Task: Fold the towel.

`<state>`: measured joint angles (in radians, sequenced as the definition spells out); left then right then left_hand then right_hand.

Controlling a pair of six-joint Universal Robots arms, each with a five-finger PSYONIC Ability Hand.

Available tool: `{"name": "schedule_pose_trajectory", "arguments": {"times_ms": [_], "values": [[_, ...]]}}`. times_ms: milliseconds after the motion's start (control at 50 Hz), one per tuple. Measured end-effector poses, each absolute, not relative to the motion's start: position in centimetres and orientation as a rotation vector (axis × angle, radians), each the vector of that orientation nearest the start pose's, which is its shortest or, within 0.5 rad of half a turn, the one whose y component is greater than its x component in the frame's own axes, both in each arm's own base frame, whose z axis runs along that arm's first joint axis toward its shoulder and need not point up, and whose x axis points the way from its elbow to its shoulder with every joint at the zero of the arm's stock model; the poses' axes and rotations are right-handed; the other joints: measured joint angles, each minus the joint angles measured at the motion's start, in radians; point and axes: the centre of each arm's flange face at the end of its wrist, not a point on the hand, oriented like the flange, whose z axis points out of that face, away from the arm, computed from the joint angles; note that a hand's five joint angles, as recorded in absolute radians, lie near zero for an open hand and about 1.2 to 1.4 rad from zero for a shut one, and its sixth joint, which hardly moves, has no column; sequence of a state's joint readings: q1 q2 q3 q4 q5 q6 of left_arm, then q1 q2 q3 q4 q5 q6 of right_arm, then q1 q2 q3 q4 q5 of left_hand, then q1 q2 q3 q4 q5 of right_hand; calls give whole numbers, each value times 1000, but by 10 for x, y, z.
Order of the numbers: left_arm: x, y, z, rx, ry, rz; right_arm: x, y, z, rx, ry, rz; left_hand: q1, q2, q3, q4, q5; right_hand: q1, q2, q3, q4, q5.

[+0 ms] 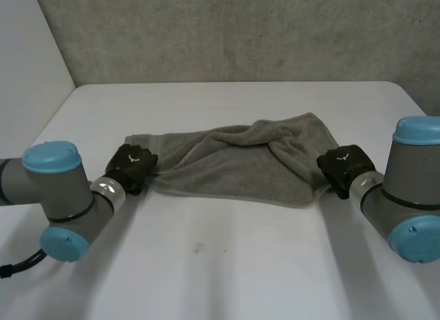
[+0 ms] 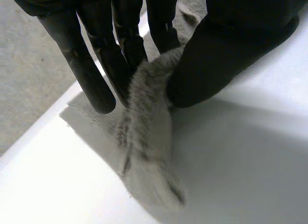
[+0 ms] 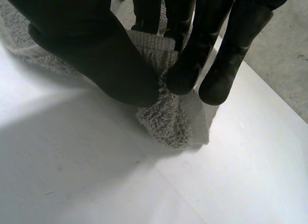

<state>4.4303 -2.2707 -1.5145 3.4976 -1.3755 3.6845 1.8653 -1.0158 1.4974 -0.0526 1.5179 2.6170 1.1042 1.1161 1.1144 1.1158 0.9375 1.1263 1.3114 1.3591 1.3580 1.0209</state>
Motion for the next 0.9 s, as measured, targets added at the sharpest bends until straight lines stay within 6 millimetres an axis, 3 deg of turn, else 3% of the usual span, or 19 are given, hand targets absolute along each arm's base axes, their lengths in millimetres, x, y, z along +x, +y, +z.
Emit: {"name": "schedule_pose_trajectory", "arguments": {"times_ms": [120,180,260,360,380,400,440,520,560,640,720,740,780,840,860,900], "values": [[-250,-344,118,1124,2143,-1965,236,-313,152,-1113,2459,-1773,42,71,71,70,62,0,0,0,0,0],[-249,-347,140,1093,2081,-2032,236,-314,162,-1105,2443,-1807,50,86,85,85,74,0,0,0,0,0],[-251,-340,183,1059,1993,-2135,234,-312,191,-1085,2406,-1880,50,94,94,94,84,0,0,0,0,0],[-250,-327,213,1052,1982,-2165,229,-306,224,-1070,2384,-1928,56,98,99,98,89,0,0,0,0,0],[-248,-320,228,1051,1991,-2164,226,-301,246,-1062,2371,-1958,56,99,100,99,89,0,0,0,0,0],[-248,-320,228,1051,1991,-2164,226,-301,246,-1062,2371,-1958,56,99,100,99,89,0,0,0,0,0],[-244,-309,250,1049,2010,-2157,220,-294,279,-1048,2348,-2008,56,100,101,100,89,1,0,0,0,0],[-240,-298,286,1022,2039,-2172,215,-285,320,-1020,2283,-2119,63,101,101,101,89,3,0,0,0,0],[-237,-292,319,968,2079,-2210,210,-274,366,-979,2182,-2271,63,101,101,102,89,5,0,0,0,0],[-232,-286,356,868,2166,-2259,204,-262,406,-940,2087,-2412,64,101,101,102,94,5,0,0,0,0],[-228,-291,366,808,2259,-2244,202,-266,411,-944,2100,-2421,65,101,101,102,94,6,0,0,0,0],[-227,-301,360,764,2373,-2174,201,-274,403,-969,2150,-2380,65,101,101,102,94,10,0,0,0,0],[-227,-307,353,750,2433,-2123,202,-287,386,-1013,2222,-2303,65,101,101,102,95,10,0,0,0,0],[-228,-325,324,747,2561,-1973,207,-308,344,-1122,2349,-2128,65,101,101,102,95,10,0,0,0,0],[-230,-335,307,756,2607,-1904,211,-317,322,-1175,2396,-2042,65,101,101,102,95,11,0,0,0,0],[-233,-344,291,772,2635,-1849,216,-326,302,-1217,2427,-1977,65,101,101,102,95,12,0,0,0,0]]}}
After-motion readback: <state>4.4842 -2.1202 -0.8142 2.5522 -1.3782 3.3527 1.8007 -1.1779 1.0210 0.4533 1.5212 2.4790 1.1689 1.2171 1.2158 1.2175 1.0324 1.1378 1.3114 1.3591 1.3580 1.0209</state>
